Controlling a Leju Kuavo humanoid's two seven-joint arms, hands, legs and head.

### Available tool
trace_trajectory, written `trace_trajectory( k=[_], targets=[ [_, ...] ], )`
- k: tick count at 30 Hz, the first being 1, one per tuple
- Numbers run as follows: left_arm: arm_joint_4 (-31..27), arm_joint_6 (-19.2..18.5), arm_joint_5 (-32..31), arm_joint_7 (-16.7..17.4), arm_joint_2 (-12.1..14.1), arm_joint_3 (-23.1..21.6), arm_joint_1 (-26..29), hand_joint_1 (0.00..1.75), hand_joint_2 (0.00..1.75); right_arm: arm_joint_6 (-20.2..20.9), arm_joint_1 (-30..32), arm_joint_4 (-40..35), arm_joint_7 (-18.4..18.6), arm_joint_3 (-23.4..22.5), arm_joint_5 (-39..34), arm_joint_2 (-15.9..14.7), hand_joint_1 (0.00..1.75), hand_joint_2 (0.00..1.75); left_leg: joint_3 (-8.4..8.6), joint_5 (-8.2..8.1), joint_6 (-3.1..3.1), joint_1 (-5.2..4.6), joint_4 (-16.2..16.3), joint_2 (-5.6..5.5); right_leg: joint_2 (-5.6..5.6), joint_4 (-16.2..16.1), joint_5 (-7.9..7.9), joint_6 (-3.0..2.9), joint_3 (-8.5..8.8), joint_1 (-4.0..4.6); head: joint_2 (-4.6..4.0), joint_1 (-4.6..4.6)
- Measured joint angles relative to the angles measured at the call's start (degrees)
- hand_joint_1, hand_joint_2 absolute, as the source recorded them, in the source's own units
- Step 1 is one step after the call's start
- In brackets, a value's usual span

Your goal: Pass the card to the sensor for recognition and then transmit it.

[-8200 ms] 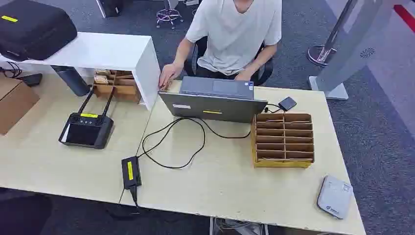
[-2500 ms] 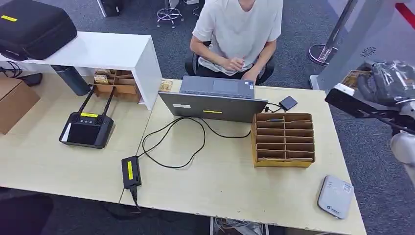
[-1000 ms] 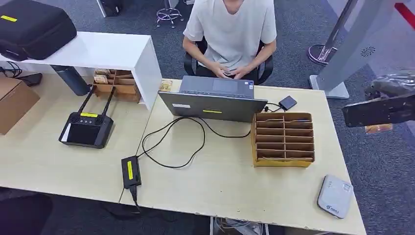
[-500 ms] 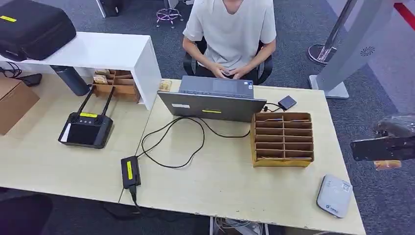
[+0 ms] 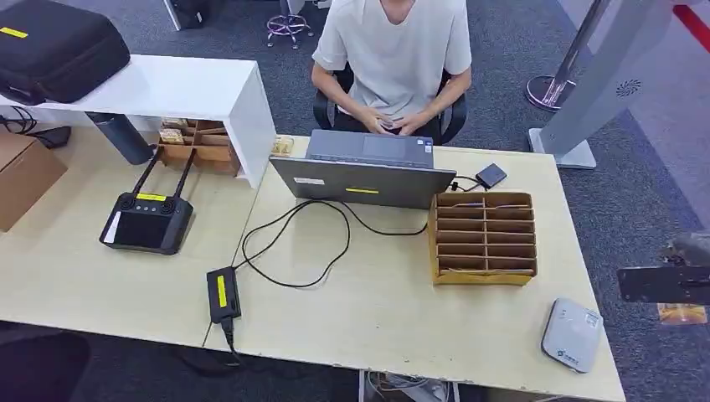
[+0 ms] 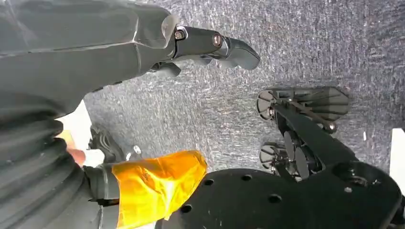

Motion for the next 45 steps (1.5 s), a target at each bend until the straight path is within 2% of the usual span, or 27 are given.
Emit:
trace_trajectory(
  k=[7, 15, 19, 24, 28, 32, 37, 45],
  targets=[
    [0.0, -0.2, -0.7, 0.0, 0.0, 0.0, -0.4, 0.00, 1.75, -1.0, 2.3, -0.5, 0.4, 0.0, -1.0, -0.7, 1.75, 1.75, 0.01, 0.00, 0.00, 0.00, 0.0, -0.01, -0.02, 0.0, 0.00, 0.00, 0.00, 0.00, 0.00, 0.02],
    [0.0, 0.2, -2.1, 0.0, 0.3, 0.1, -0.4, 0.00, 1.75, -3.1, 5.4, -1.4, -0.5, 0.0, -1.0, -3.2, 1.75, 1.75, -0.04, 0.00, 0.00, 0.00, 0.0, -0.05, -0.08, 0.0, 0.00, 0.00, -0.01, 0.01, 0.00, 0.02],
    [0.0, -0.2, -2.6, 0.0, 0.5, 0.2, -0.3, 0.00, 1.75, -5.4, 7.8, -1.9, -1.1, 0.0, -1.2, -4.2, 1.75, 1.75, -0.04, 0.00, 0.00, 0.01, 0.0, -0.02, -0.05, 0.0, 0.00, 0.00, 0.00, 0.01, 0.00, 0.04],
    [0.0, 0.2, -3.1, 0.2, 0.5, 0.6, -0.6, 0.00, 1.75, -10.3, 12.5, -2.2, -0.7, -0.3, -1.8, -4.2, 1.75, 1.75, -0.03, 0.00, 0.00, 0.01, 0.0, -0.05, -0.09, 0.0, 0.00, 0.00, 0.02, 0.01, 0.00, 0.02],
    [0.0, -0.1, -3.6, 0.2, 0.6, 1.1, -0.5, 0.00, 1.75, -11.9, 16.1, -2.3, -1.5, -1.3, -1.6, -4.5, 1.75, 1.75, -0.05, 0.00, 0.00, 0.00, 0.0, -0.04, -0.08, 0.0, 0.00, 0.00, 0.02, 0.01, 0.00, 0.02],
    [0.0, -0.1, -4.0, 0.2, 0.5, 1.4, -0.8, 0.00, 1.75, -14.4, 20.1, -2.5, -1.4, -3.5, -1.6, -4.3, 1.75, 1.75, -0.07, 0.00, 0.00, 0.00, 0.0, -0.07, -0.12, 0.0, 0.00, 0.00, 0.02, 0.01, 0.00, 0.02],
    [0.0, -0.3, -4.9, 0.2, 0.6, 1.9, -0.6, 0.00, 1.75, -17.9, 26.7, -2.5, -3.2, -8.1, 0.3, -4.1, 1.75, 1.75, -0.13, 0.00, 0.00, 0.01, 0.0, -0.12, -0.15, 0.0, 0.00, 0.00, 0.02, 0.02, 0.00, 0.04],
    [0.0, -0.4, -5.9, 0.1, 0.5, 2.9, -0.8, 0.00, 1.75, -19.6, 36.7, -2.3, -4.0, -17.5, 4.5, -1.8, 1.75, 1.75, -0.14, 0.01, 0.00, 0.00, 0.0, -0.19, -0.24, 0.0, -0.01, 0.00, 0.02, 0.01, 0.00, 0.04]
  ],
)
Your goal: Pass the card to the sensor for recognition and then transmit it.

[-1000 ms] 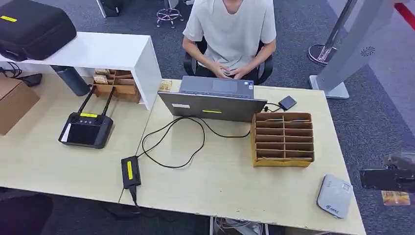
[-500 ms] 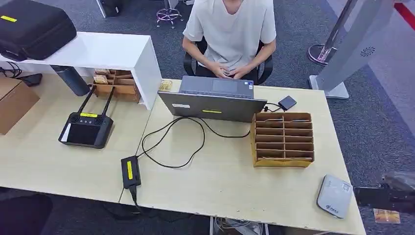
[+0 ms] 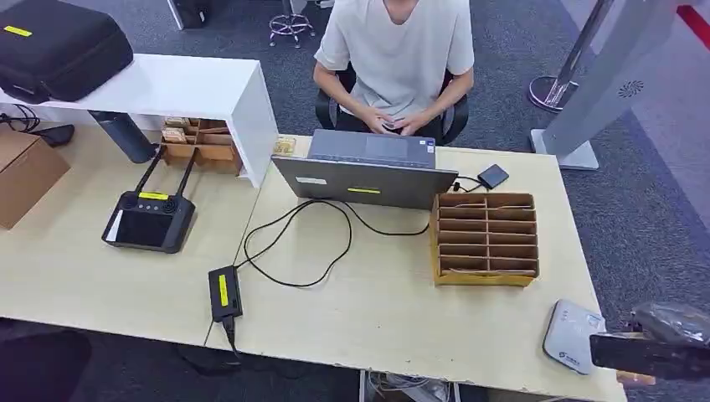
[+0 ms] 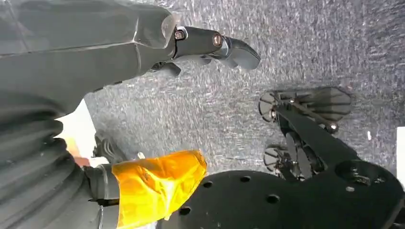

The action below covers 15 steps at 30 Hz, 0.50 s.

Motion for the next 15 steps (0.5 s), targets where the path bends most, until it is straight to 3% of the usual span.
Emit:
trace_trajectory(
  k=[9, 13, 14, 15],
  targets=[
    [0.0, -0.3, -0.8, -0.2, 0.0, 0.7, -0.4, 0.00, 1.75, 1.2, 8.9, 0.7, -0.9, -11.2, 5.0, 3.2, 1.75, 1.75, -0.01, 0.00, 0.00, 0.00, 0.0, -0.05, -0.04, 0.0, -0.01, 0.01, 0.00, -0.01, 0.00, -0.02],
    [0.0, -0.3, -0.8, -0.2, 0.0, 0.8, -0.4, 0.00, 1.75, 1.3, 9.2, 0.7, -0.9, -11.5, 5.1, 3.4, 1.75, 1.75, -0.02, 0.00, 0.00, 0.00, 0.0, -0.06, -0.05, 0.0, -0.01, 0.01, 0.00, 0.00, 0.00, -0.02],
    [0.0, -0.5, -1.2, -0.2, 0.0, 1.4, -0.2, 0.00, 1.75, 2.7, 12.2, 1.3, -2.2, -15.7, 6.3, 4.5, 1.75, 1.75, -0.03, 0.00, 0.00, 0.00, 0.0, -0.07, -0.06, 0.0, -0.01, 0.01, 0.00, 0.00, 0.00, -0.02],
    [0.0, -0.5, -1.2, -0.2, 0.0, 1.4, -0.1, 0.00, 1.75, 3.4, 12.5, 1.4, -2.2, -16.4, 6.7, 4.8, 1.75, 1.75, -0.02, 0.00, 0.00, 0.00, 0.0, -0.05, -0.02, 0.0, -0.01, 0.01, -0.01, 0.00, 0.00, -0.02]
  ],
)
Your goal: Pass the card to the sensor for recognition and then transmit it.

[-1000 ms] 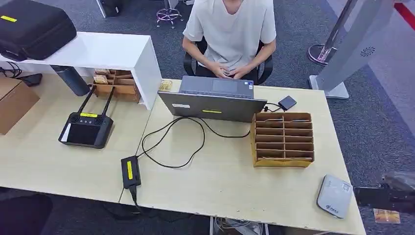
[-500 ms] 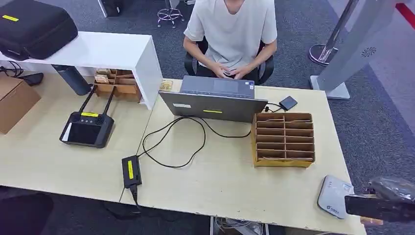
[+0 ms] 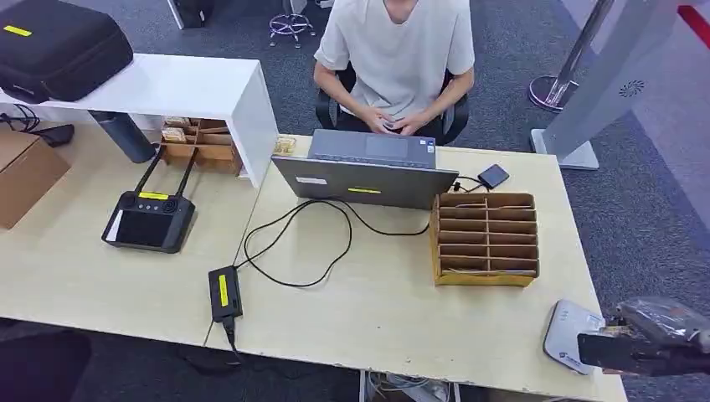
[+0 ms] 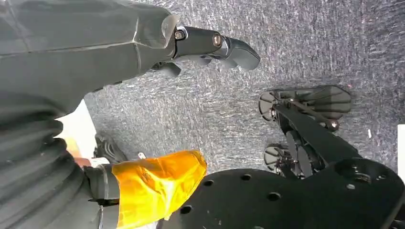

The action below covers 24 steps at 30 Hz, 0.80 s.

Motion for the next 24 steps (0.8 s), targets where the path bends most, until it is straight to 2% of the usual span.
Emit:
trace_trajectory(
  k=[8, 24],
  targets=[
    [0.0, 0.0, -0.5, 0.1, 0.0, 0.2, 0.0, 0.00, 1.75, 2.0, 2.6, 0.9, -0.9, -3.5, 1.6, 1.8, 1.75, 1.75, -0.02, 0.00, 0.00, 0.00, 0.0, 0.00, -0.02, 0.0, 0.00, 0.00, 0.00, 0.00, 0.00, 0.02],
    [0.0, 0.0, -1.4, 0.4, 0.1, 1.5, -0.1, 0.00, 1.75, 2.1, 5.6, 2.6, -0.9, -4.7, 3.3, 5.8, 1.75, 1.75, 0.00, 0.00, 0.00, 0.00, 0.0, 0.01, -0.02, 0.0, -0.01, 0.01, -0.02, 0.00, 0.00, 0.00]
  ],
)
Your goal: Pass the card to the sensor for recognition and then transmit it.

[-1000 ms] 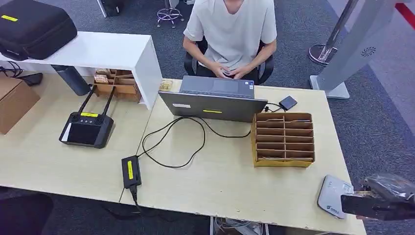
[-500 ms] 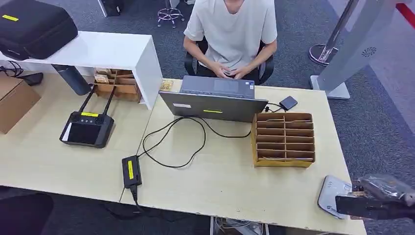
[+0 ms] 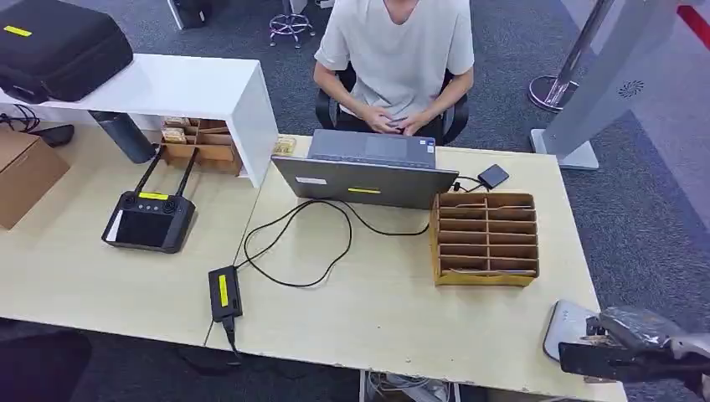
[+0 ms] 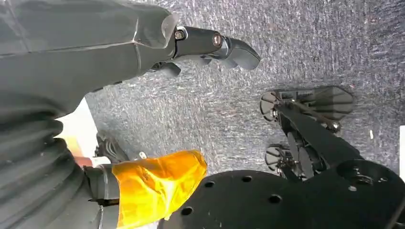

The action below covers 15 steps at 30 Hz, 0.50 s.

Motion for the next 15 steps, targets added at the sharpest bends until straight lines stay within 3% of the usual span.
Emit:
trace_trajectory(
  k=[15],
  targets=[
    [0.0, 0.2, -0.6, 0.3, 0.4, 0.3, 0.4, 0.00, 1.75, 0.2, 1.8, 0.8, 0.1, -1.6, -0.5, 0.2, 1.75, 1.75, 0.01, 0.00, 0.00, 0.00, 0.0, 0.04, 0.04, 0.0, 0.00, 0.00, 0.00, 0.00, 0.00, 0.00]
  ],
)
